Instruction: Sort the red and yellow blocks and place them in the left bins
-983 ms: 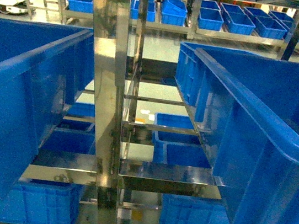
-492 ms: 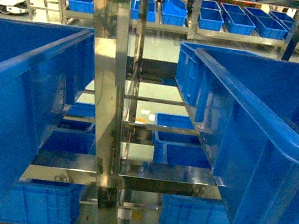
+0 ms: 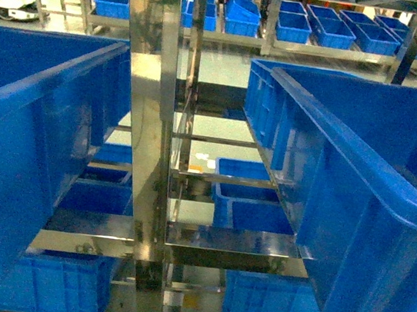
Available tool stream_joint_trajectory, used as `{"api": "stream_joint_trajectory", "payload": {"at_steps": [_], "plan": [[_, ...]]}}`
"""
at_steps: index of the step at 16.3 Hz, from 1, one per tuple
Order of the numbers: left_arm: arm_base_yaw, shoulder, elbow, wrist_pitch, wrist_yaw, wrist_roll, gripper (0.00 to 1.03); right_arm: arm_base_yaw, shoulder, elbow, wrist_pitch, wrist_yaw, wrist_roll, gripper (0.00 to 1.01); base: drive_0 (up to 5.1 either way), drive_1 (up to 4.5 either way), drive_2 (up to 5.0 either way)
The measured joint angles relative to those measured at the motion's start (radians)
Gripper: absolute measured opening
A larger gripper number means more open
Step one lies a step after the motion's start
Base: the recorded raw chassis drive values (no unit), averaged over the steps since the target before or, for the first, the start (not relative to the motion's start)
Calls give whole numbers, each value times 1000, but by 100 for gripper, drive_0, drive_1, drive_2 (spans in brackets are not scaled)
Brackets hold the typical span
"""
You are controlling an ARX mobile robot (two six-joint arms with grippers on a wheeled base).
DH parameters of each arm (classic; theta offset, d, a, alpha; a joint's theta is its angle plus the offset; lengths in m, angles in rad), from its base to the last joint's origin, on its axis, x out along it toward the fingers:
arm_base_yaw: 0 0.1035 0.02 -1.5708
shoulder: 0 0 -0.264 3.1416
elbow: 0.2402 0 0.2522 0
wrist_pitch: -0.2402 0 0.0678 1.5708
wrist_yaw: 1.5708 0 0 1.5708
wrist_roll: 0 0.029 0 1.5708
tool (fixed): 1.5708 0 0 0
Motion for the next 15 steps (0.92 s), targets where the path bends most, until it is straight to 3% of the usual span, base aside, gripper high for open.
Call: {"api": "stream_joint_trajectory", "payload": {"at_steps": [3, 4, 5, 7, 11, 15], "plan": [[0, -89, 0, -83, 1, 0, 2, 0, -2, 0, 14, -2, 0, 2, 0, 0, 0], [0, -124, 0, -111, 1, -2, 15, 0, -2, 0, 15, -2, 0, 12, 0, 0, 0], [0, -124, 0, -111, 1, -2, 42, 0, -2, 0, 14, -2, 0, 40, 0, 0, 0], [0, -124, 0, -111, 1, -2, 66, 0, -2, 0, 15, -2, 0, 64, 0, 0, 0], [0, -124, 0, -111, 1, -1, 99, 0, -2, 0, 15, -2, 0, 98, 0, 0, 0], [0, -124, 0, -111, 1, -2, 98, 0, -2, 0, 15, -2, 0, 98, 0, 0, 0]]}}
